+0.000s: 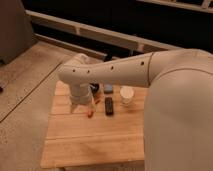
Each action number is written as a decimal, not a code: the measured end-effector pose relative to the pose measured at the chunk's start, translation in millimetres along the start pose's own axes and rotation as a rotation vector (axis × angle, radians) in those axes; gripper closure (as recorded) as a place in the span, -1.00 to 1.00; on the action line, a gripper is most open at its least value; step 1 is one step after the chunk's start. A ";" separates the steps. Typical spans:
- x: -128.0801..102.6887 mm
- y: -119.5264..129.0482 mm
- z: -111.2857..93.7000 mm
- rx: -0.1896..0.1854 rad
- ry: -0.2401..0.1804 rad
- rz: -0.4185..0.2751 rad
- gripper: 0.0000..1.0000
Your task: Push the ceramic bowl across the table
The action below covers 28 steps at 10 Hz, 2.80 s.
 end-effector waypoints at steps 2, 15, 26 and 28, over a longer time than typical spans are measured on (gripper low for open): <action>0.0 0.0 0.0 0.000 0.000 0.000 -0.30; -0.1 0.0 -0.3 0.000 -0.001 0.000 -0.30; -10.1 0.8 17.5 0.009 0.070 0.000 -0.30; -28.5 -3.5 30.3 0.019 0.130 0.001 -0.30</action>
